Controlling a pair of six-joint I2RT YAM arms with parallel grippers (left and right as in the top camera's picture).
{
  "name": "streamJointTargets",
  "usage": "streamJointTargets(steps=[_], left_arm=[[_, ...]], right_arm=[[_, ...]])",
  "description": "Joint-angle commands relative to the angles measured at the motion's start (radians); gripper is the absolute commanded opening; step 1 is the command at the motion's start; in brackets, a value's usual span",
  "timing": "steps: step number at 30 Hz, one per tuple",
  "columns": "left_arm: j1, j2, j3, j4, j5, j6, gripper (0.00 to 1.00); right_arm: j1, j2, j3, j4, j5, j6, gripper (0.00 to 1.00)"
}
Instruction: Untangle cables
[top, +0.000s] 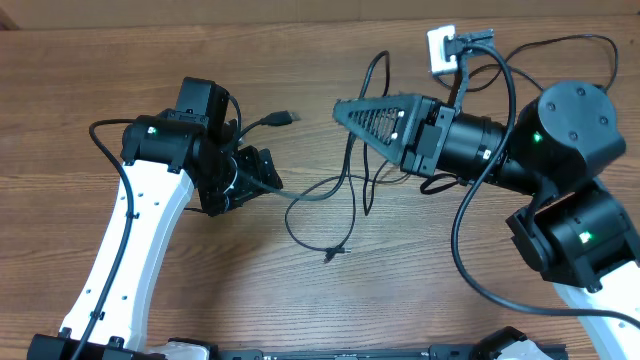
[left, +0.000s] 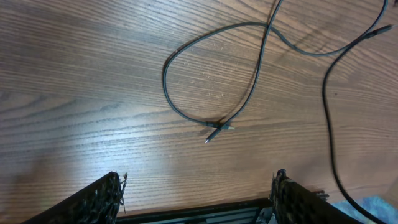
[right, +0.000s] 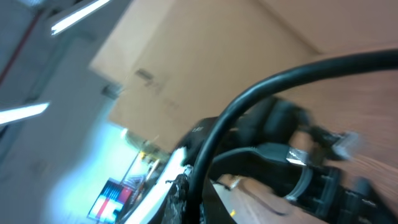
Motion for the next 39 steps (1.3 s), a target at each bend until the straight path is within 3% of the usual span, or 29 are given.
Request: streamJointTargets(steps=[1,4,10,26,39], left_arm=[[-0.002,-0.011,-0.002,-0.006,-0.007,0.016,0.78],[-0.002,-0.011,-0.002,-0.011,-0.007,0.016,0.78],[-0.002,-0.011,-0.002,-0.008,-0.006,0.016,0.78],[-0.002,-0.011,-0.002,-0.006,-0.007,0.016,0.78],[-0.002,-0.011,-0.002,-0.008,-0.007,0.016,0.78]], right_arm=[[-0.04,-0.008,0.021,-0.098,0.187,-0.013,0.04],[-0.077,-0.008,0.021,-0.259,0.362,-0.034,0.04],[-0.158,-0.004,0.021,-0.435,0.527,-0.219,0.04],[-0.278,0.103,0.02,-0.792,1.143,-0.223,0.04],[-0.278,0.401,0.019,-0.932,1.13,-0.223,0.08]])
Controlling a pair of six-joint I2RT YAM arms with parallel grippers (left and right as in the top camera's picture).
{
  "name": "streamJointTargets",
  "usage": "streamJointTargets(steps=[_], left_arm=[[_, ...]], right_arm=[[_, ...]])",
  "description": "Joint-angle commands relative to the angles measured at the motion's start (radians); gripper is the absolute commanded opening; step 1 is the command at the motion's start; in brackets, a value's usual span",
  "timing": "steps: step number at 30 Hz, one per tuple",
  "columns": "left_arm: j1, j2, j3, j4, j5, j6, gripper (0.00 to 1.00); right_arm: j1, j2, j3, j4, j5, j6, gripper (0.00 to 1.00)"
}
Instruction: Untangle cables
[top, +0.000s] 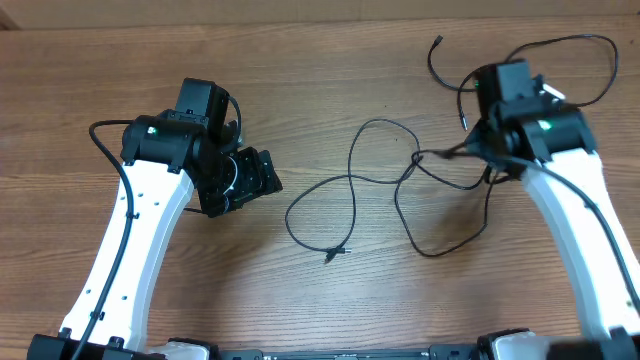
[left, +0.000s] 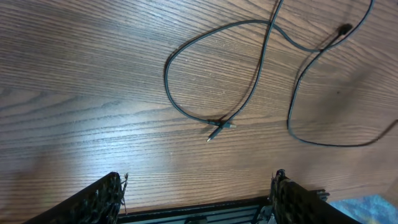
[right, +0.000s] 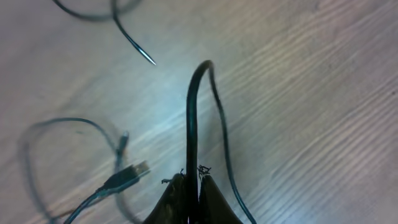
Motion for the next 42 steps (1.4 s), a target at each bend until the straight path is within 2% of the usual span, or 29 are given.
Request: streamJointTargets(steps=[1,7,15,16,18,19,22,25,29,32,37,39,42], left_arm=[[-0.002,-0.011,-0.002,0.002,-0.007,0.016,0.78],[-0.002,-0.011,-0.002,0.003,-0.007,0.016,0.78],[-0.002,-0.011,-0.002,0.0,-0.007,0.016,0.78],[-0.002,-0.011,-0.002,0.0,-0.007,0.016,0.78],[-0.002,-0.011,-0.002,0.0,-0.007,0.016,0.78],[-0.002,-0.011,-0.002,0.0,-0.007,0.016,0.79],[-0.002,-0.011,-0.002,0.002,-0.007,0.016,0.79],[-0.002,-0.011,-0.002,0.004,-0.007,0.016,0.79],[-0.002,-0.011,-0.002,0.005,-0.007,0.016,0.79],[-0.002,-0.011,-0.002,0.005,-0.007,0.016,0.79],[-0.002,-0.011,-0.002,0.004,-0.007,0.016,0.78],[-0.002,-0.011,-0.002,0.004,-0.007,0.016,0.78],[-0.002,-0.011,-0.002,0.004,-0.007,0.016,0.78]], right_arm=[[-0.006,0.068,0.016,-0.015,0.002,-0.004,0.08],[-0.006,0.156,0.016,-0.027,-0.034,-0.004,0.08],[-0.015,0.192,0.016,-0.044,-0.033,-0.005,0.18],[-0.017,0.192,0.016,-0.046,-0.033,-0.005,0.25],[-0.022,0.192,0.016,-0.049,-0.034,-0.005,0.51],[-0.022,0.192,0.016,-0.051,-0.037,-0.005,0.6],[-0.021,0.192,0.016,-0.054,-0.1,-0.039,0.73],[-0.021,0.192,0.016,-0.038,-0.268,-0.169,0.79],[-0.019,0.192,0.016,-0.028,-0.539,-0.353,0.8],[-0.019,0.192,0.016,-0.03,-0.659,-0.425,0.8],[-0.019,0.192,0.015,0.019,-0.622,-0.402,0.82],[-0.019,0.192,0.012,0.04,-0.576,-0.35,0.88],[-0.019,0.192,-0.008,0.075,-0.506,-0.256,0.89]])
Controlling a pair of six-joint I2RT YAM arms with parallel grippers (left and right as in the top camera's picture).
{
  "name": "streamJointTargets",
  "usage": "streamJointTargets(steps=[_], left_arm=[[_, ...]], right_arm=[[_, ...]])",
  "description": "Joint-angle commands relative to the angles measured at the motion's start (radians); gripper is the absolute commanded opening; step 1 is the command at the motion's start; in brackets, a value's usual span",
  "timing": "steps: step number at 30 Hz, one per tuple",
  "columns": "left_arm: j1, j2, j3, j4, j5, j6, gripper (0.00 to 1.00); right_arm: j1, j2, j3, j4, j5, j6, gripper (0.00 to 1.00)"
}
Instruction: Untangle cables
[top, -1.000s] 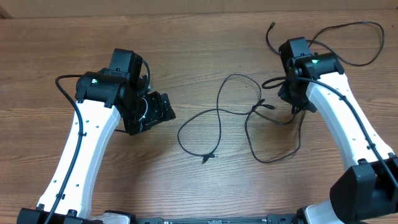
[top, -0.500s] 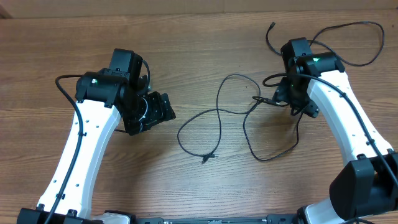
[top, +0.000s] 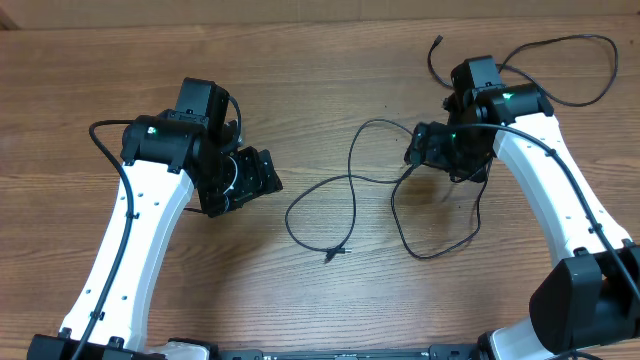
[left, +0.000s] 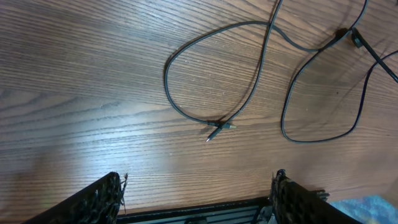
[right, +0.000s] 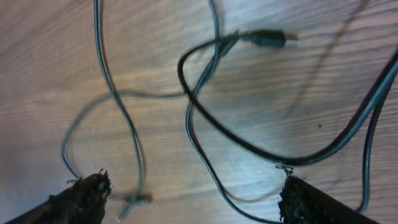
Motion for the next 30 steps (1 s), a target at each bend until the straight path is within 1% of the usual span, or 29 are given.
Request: streamJointTargets(steps=[1,4,9,12,19,25,30], left_arm=[[-0.002,-0.011,-0.002,0.001,-0.007,0.016,0.78],[-0.002,-0.011,-0.002,0.001,-0.007,0.016,0.78],[-0.002,-0.011,-0.002,0.0,-0.007,0.016,0.78],[-0.002,-0.011,-0.002,0.0,-0.007,0.016,0.78],[-0.002,-0.011,-0.002,0.001,-0.007,0.016,0.79],[-0.002,-0.011,-0.002,0.001,-0.007,0.016,0.79],[-0.002,-0.011,-0.002,0.0,-0.007,0.016,0.79]], right_arm=[[-0.001,0.003,-0.021,0.032,0.072,0.101,0.89],[-0.001,0.003,-0.066,0.081,0.082,0.166,0.91],[-0.001,0.003,-0.139,0.147,0.09,0.325,0.92],[-0.001,0.003,-0.156,0.161,0.129,0.377,0.93],[-0.001,0.003,-0.162,0.142,0.233,0.387,0.95],[-0.002,0.003,-0.184,0.083,0.412,0.387,0.99],[-0.009,0.003,-0.209,0.045,0.485,0.387,1.0]])
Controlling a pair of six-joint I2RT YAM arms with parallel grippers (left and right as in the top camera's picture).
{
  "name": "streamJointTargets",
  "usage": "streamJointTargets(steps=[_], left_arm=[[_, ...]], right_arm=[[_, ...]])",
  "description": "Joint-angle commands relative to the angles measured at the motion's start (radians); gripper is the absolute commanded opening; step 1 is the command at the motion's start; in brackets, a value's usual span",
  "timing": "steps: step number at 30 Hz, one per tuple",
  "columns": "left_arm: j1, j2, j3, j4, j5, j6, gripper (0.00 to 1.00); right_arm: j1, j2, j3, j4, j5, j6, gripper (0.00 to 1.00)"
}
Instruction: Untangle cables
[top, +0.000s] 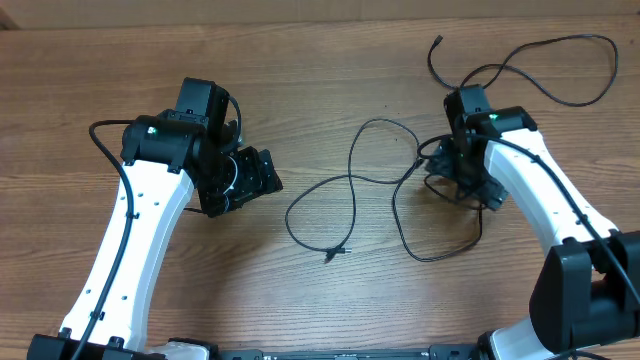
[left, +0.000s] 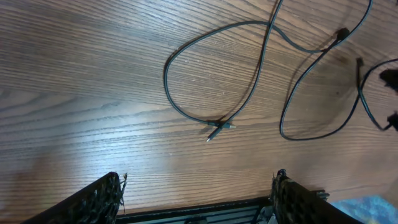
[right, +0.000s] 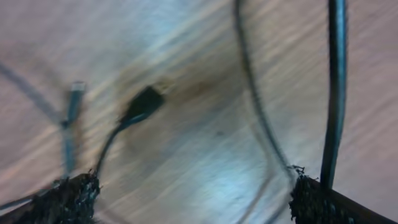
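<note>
Three thin black cables lie on the wooden table. One forms a crossed loop (top: 348, 190) in the middle, its small plug end (left: 217, 129) toward the front. A second cable (top: 430, 255) curves beside it on the right, touching it near the centre. The third cable (top: 545, 65) sprawls at the far right. My right gripper (top: 458, 178) is open low over the second cable, with a black plug (right: 143, 102) ahead of its fingers (right: 71, 198). My left gripper (top: 262, 172) stays open to the left of the loop, its fingers (left: 99, 199) empty.
The table's front edge (left: 199, 208) shows just under the left gripper. My right arm's own thick lead (right: 336, 81) runs beside the right finger. Bare wood (top: 330, 70) lies behind the loop.
My right gripper, still open, has shifted a little right and toward the front, and a black plug now shows in its blurred view. The cables have barely shifted. The left arm is unmoved.
My right gripper was first raised near the camera with cables hanging from it. Then it was at the right, shut on a cable, the cables spread on the table. Later it stood open over the second cable, where it still is.
</note>
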Motion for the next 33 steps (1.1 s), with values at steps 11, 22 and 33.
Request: streamJointTargets(steps=[11,22,33], left_arm=[[-0.002,-0.011,-0.002,0.0,-0.006,0.016,0.8],[-0.003,-0.028,-0.001,-0.03,0.243,0.21,0.8],[-0.121,-0.343,-0.001,-0.037,0.1,0.15,0.84]], right_arm=[[-0.1,-0.014,-0.002,-0.133,0.116,0.01,1.0],[-0.113,-0.215,0.085,-0.16,-0.047,-0.05,1.0],[-0.113,-0.479,0.086,-0.189,-0.05,-0.051,1.0]])
